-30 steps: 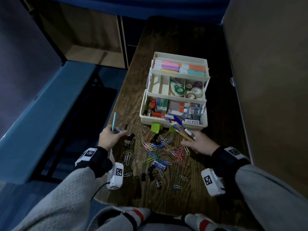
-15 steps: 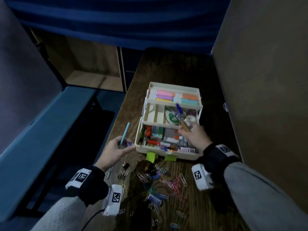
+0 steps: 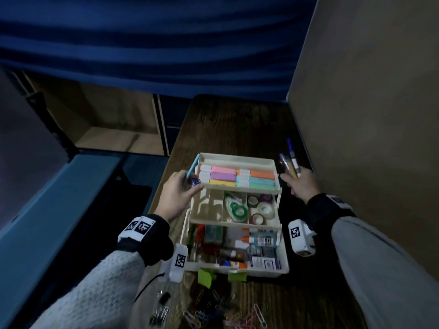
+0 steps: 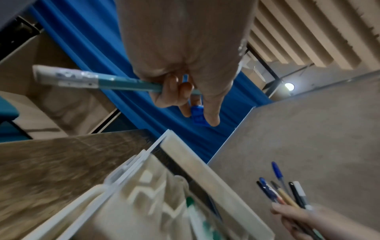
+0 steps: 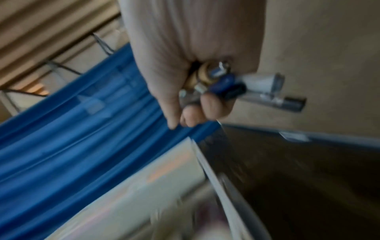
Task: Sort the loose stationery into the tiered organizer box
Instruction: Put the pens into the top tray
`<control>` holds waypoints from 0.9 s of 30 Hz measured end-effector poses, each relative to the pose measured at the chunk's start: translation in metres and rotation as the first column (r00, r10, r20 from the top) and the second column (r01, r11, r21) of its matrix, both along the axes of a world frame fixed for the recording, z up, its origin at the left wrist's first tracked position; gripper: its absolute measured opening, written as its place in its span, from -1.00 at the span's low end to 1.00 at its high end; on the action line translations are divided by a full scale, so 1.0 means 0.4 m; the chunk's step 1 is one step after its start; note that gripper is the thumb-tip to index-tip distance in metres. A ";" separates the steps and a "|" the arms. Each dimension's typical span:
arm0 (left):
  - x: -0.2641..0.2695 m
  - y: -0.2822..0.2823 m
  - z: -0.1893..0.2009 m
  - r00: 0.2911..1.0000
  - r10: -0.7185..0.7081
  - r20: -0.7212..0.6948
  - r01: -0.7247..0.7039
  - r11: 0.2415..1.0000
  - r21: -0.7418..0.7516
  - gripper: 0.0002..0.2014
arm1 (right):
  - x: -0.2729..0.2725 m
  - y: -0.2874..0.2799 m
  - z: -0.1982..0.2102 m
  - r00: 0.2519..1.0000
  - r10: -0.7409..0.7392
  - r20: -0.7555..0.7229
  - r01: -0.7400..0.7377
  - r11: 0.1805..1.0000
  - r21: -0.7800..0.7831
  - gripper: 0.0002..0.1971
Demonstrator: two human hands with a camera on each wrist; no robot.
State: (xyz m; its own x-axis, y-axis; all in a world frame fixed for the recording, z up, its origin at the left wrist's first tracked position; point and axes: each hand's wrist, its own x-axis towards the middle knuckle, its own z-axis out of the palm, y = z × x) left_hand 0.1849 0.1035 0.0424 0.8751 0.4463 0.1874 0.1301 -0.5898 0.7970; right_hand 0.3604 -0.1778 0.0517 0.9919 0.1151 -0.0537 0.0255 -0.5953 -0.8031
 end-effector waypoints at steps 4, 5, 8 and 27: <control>0.080 0.000 0.019 0.999 -0.045 0.024 0.047 0.994 -0.094 -0.81 | 0.085 0.082 0.064 0.933 0.359 -0.011 -0.346 0.892 -0.289 -0.86; 0.093 -0.002 0.016 0.998 -0.054 0.030 0.057 0.991 -0.121 -0.82 | 0.097 0.108 0.068 0.900 0.434 -0.035 -0.415 0.831 -0.371 -0.83; 0.125 0.006 0.001 0.997 -0.071 0.042 0.078 0.976 -0.204 -0.86 | 0.118 0.182 0.068 0.827 0.554 -0.100 -0.498 0.638 -0.587 -0.86; 0.170 0.094 -0.027 0.996 -0.092 0.002 0.090 0.968 -0.234 -0.85 | 0.171 0.340 0.086 0.693 0.667 -0.276 -0.633 0.378 -0.676 -0.85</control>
State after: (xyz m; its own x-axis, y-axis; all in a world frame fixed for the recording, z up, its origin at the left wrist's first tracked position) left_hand 0.2527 0.1413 0.0316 0.9150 0.3954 0.0797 0.0919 -0.3967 0.9133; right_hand 0.4287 -0.0416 0.0862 0.6327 0.6701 -0.3881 0.6726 -0.7239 -0.1535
